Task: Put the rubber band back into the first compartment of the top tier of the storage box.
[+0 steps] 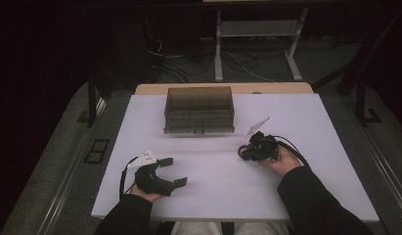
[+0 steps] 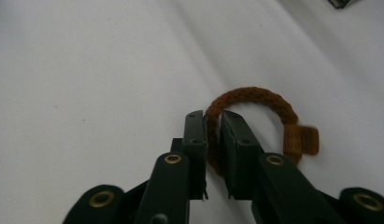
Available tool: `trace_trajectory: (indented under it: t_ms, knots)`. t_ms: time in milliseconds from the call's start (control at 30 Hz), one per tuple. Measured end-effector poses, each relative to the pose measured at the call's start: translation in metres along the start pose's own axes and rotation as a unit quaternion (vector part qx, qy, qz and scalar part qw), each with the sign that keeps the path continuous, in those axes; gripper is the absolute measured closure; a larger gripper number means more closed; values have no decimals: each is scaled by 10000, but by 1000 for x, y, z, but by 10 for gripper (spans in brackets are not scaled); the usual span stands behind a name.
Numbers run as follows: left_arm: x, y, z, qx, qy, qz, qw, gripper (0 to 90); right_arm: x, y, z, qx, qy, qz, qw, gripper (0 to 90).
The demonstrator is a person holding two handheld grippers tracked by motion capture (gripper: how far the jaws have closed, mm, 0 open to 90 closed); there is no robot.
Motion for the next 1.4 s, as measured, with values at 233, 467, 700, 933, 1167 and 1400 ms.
trace_trajectory:
  t_ms: [233, 467, 700, 933, 1167, 1400]
  knots:
    - [0, 0, 0, -4, 2, -6, 10000, 0, 1, 1, 0, -113, -24, -65, 9999, 845]
    - [0, 0, 0, -11, 2, -11, 10000, 0, 5, 1, -2, -223, -94, -84, 9997, 848]
    - [0, 0, 0, -14, -2, -17, 10000, 0, 14, 1, -5, -368, -217, -111, 9990, 848]
    - [0, 0, 0, -26, -5, -20, 10000, 0, 24, -3, -8, -444, -337, -130, 9984, 848]
    - [0, 0, 0, -17, -3, -22, 10000, 0, 34, -9, -12, -556, -454, -153, 9973, 848]
    - [0, 0, 0, -17, -3, -17, 10000, 0, 41, -11, -19, -512, -536, -218, 9970, 848]
Point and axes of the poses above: each handheld gripper's, and its own axes: x roughly backward along the jaws, z roughly out of its underside, y roughly to its left, the point moved 3 cm from there along -x, roughly forward along the jaws, and after that the axes turned 11 degrees about z, right-handed, at the moved point
